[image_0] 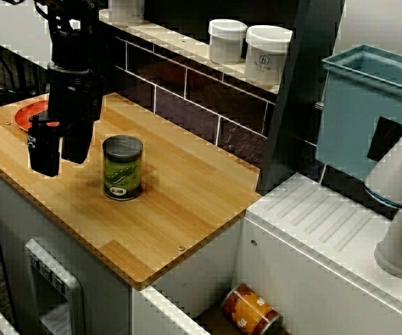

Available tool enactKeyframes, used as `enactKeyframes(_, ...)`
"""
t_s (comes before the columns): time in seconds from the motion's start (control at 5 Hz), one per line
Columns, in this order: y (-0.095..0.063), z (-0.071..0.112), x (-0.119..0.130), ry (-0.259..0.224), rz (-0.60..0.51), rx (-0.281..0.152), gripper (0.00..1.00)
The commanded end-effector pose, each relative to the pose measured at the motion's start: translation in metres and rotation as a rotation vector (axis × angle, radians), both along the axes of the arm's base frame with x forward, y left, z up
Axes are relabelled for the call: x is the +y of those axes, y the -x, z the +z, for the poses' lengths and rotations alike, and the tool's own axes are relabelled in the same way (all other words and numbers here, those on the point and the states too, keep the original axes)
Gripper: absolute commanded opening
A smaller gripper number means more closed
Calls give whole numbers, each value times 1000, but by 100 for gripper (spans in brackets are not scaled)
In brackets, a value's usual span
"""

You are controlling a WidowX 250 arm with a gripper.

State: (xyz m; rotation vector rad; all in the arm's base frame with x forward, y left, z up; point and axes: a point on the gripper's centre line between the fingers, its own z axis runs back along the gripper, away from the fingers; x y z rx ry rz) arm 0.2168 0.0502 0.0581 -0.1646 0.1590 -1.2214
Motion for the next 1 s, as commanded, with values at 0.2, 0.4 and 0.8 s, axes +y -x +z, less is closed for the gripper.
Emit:
enactKeyframes(0.2,-21,15,17,-37,131,-98,100)
enactKeyframes(0.4,-35,20,36,-70,244,-77,100)
enactKeyframes(0.8,-25,19,59,-100,575,-41,100)
